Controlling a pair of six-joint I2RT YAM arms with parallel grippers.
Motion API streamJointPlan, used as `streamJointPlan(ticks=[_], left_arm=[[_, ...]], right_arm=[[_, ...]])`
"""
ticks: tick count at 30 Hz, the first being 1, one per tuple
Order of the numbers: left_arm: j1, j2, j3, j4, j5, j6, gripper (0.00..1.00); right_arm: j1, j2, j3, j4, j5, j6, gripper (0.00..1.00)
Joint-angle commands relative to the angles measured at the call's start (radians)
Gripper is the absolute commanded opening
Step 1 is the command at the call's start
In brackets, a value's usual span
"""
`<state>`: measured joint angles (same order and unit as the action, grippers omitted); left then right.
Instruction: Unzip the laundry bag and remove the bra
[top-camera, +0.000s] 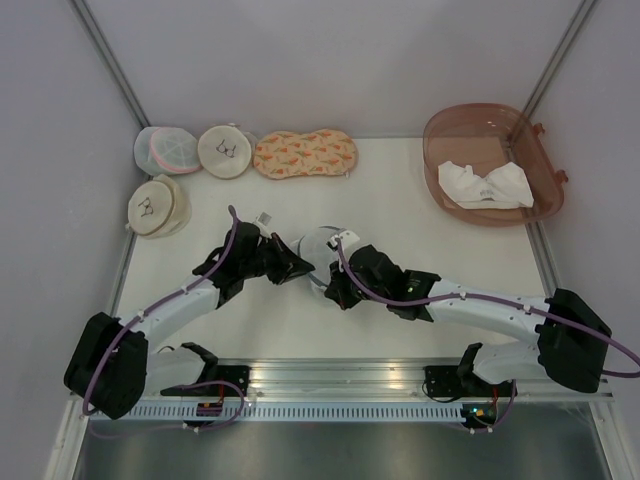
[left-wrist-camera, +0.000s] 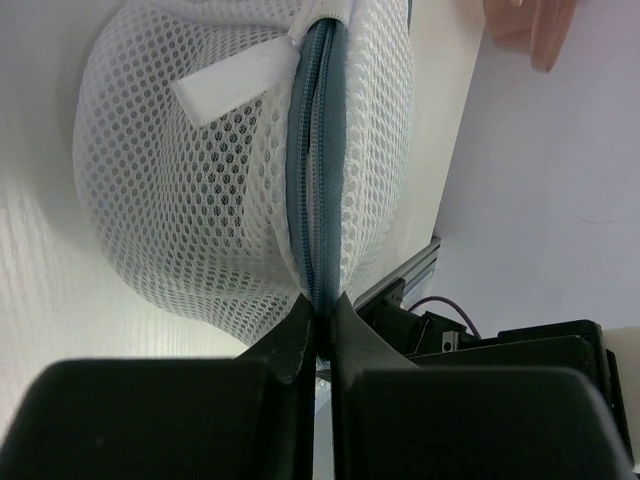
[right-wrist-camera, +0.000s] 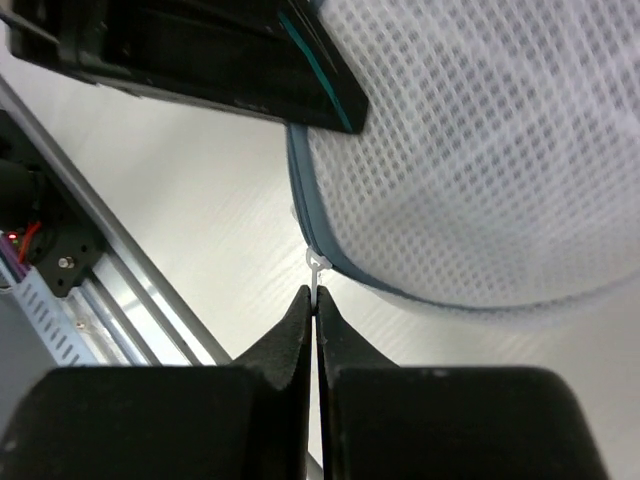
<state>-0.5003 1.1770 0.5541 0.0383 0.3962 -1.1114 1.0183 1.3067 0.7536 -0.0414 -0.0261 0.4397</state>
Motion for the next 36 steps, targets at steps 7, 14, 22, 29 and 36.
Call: streamJointPlan(ticks=[7,14,22,29,36], left_arm=[[0.08,0.052,0.095,-0.011,0.001,0.151,0.02],[0.094,0.064,0.112,-0.032,0.085,0.266,0.02],[0.095,0.124,0.148,-0.032,0.216,0.35,0.02],[0.094,0.245,0.256,-0.058,0.377,0.455,0.02],[0.095,0.374,0.372,-0.106,0.435,0.509,0.02]], right_arm=[[0.005,0.075,0.059,-0.305,0.273,-0.001,0.0],[-0.058,0.167,0.113,-0.344,0.552,0.048,0.0],[-0.218,0.25,0.207,-0.286,0.683,-0.007,0.0],[-0.262,0.371,0.328,-0.242,0.752,-0.073,0.0],[-0.291,0.336,0.395,-0.245,0.752,-0.113,0.0]])
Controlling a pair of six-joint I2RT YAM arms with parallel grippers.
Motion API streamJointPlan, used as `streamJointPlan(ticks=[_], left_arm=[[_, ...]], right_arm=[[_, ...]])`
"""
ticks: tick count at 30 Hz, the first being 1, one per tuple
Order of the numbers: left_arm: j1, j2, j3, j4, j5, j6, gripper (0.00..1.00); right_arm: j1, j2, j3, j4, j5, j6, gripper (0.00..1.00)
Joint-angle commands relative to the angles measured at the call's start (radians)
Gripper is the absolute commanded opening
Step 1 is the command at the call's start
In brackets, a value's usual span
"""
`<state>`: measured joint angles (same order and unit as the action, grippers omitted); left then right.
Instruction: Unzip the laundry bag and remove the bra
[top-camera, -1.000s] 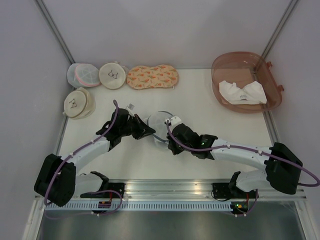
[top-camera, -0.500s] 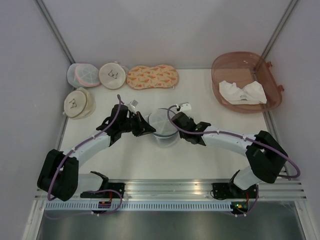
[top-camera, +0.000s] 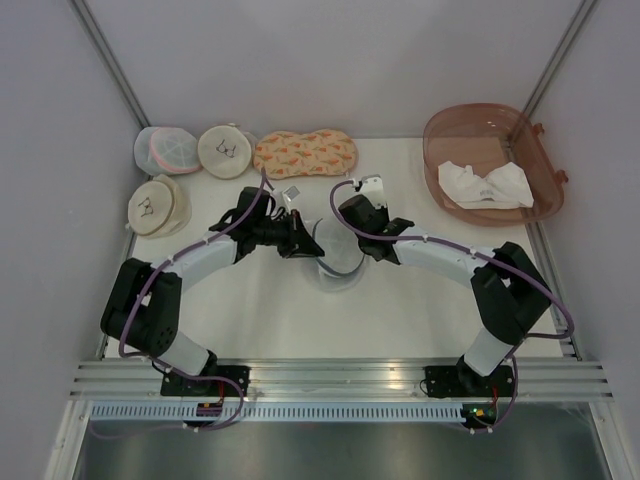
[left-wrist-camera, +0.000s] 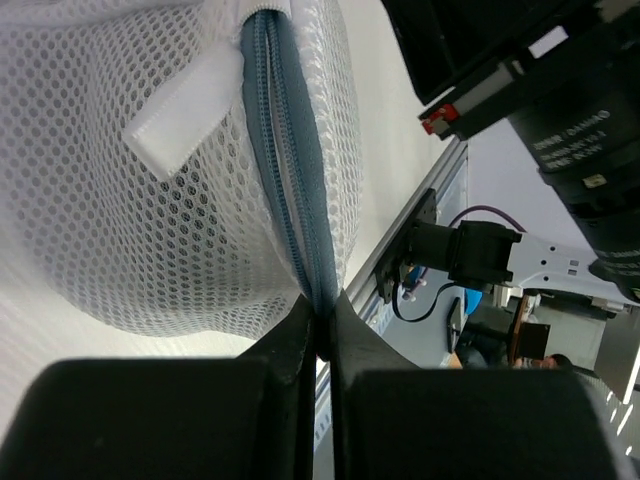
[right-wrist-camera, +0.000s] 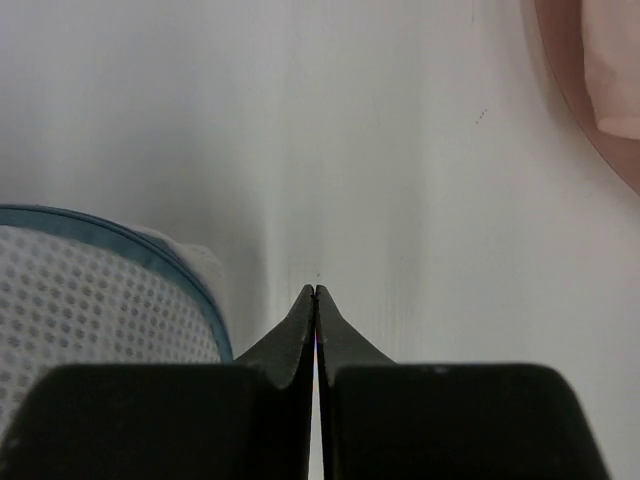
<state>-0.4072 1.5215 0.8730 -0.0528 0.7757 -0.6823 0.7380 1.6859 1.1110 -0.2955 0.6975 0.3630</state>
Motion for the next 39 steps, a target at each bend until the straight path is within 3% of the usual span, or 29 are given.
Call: streamJointPlan(ticks=[1,4,6,7,10,15,16,17,18,19,22,26,30,33,39], left_arm=[[0.002,0.037,0.06,-0.034,0.006,0.087,0.03],[0.01,0.052,0.087,-0.068,-0.152,0.099,0.4],[0.011,0.045,0.089,-0.116,-0.269,0.104,0.71],[0.011,0.028,0.089,-0.131,-0.408,0.099,0.74],[0.011,-0.026,0.075,-0.198,-0.617,0.08,0.8],[0.011,-0.164,0.032,-0.243,-0.705,0.041,0.82],[0.011,-0.194,0.008,-0.251,-0.722,0.024,0.82],[0.011,-0.258,-0.006,-0.258,-0.733,0.017,0.84],[0.011,-0.292,-0.02,-0.272,-0.751,0.003,0.84],[0.011,-0.322,-0.041,-0.283,-0.759,-0.006,0.85],[0.011,-0.45,-0.087,-0.303,-0.738,-0.048,0.9],[0.011,-0.52,-0.132,-0.298,-0.641,-0.114,0.93],[0.011,-0.528,-0.192,-0.243,-0.535,-0.186,0.93],[0.013,-0.524,-0.222,-0.199,-0.509,-0.212,0.92],[0.011,-0.497,-0.226,-0.171,-0.472,-0.224,0.92]], right_arm=[[-0.009,-0.054,0.03,0.007,-0.001,-0.038,0.0],[-0.011,-0.141,-0.028,0.009,-0.065,-0.022,0.01],[-0.011,-0.184,-0.088,0.015,-0.091,-0.007,0.01],[-0.011,-0.227,-0.111,0.022,-0.108,-0.004,0.01],[-0.011,-0.279,-0.189,0.022,-0.162,0.01,0.0],[-0.011,-0.325,-0.246,0.077,-0.28,0.001,0.01],[-0.009,-0.344,-0.253,0.09,-0.318,0.001,0.21],[-0.011,-0.353,-0.267,0.102,-0.357,-0.004,0.35],[-0.009,-0.377,-0.276,0.13,-0.454,-0.015,0.57],[-0.011,-0.388,-0.281,0.14,-0.496,-0.019,0.66],[-0.011,-0.437,-0.322,0.191,-0.608,-0.032,0.77],[-0.011,-0.448,-0.379,0.233,-0.638,-0.052,0.76],[-0.011,-0.411,-0.413,0.265,-0.656,-0.047,0.69],[-0.011,-0.387,-0.431,0.283,-0.667,-0.044,0.6],[-0.009,-0.362,-0.428,0.322,-0.655,-0.047,0.57]])
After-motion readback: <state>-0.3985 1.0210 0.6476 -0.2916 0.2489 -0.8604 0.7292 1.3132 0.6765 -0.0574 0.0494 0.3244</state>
